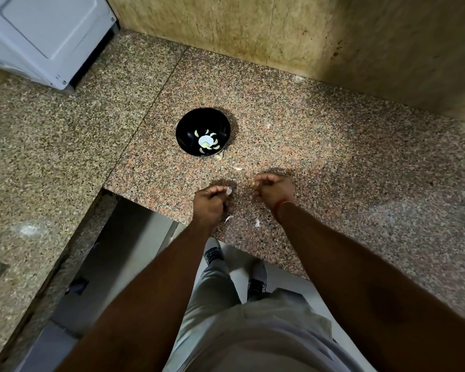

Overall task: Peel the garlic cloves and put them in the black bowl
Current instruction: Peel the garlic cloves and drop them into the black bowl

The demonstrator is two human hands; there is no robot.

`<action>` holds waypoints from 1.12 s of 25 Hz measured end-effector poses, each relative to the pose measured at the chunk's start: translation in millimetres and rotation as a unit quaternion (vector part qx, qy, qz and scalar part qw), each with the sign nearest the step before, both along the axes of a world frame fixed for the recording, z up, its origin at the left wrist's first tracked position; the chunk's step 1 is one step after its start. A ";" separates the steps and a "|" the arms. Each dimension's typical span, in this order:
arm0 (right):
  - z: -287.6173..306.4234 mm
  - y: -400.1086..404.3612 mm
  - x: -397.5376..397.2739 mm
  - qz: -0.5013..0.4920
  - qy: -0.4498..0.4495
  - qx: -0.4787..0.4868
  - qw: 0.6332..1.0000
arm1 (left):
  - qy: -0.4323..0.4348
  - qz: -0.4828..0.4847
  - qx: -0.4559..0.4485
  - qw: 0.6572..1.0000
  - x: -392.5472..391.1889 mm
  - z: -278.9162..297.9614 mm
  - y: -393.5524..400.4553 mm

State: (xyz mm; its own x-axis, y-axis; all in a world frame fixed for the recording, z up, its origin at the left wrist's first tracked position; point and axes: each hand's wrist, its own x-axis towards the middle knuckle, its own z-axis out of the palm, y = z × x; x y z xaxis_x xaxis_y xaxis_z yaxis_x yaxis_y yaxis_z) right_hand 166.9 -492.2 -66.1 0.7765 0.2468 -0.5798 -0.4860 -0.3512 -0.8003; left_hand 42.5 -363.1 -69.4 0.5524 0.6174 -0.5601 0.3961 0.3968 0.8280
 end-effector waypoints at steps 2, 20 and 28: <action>-3.1 -1.6 -4.8 0.043 -0.064 -0.040 0.996 | 0.004 0.022 -0.010 1.000 -6.5 -1.1 -1.2; -4.5 10.0 -65.8 0.563 -0.384 -0.182 0.709 | 0.082 0.089 0.110 0.987 -65.7 -26.8 -22.7; -3.4 14.2 -103.3 0.474 -0.327 -0.136 0.806 | 0.021 0.109 0.077 0.991 -83.7 -15.4 -31.7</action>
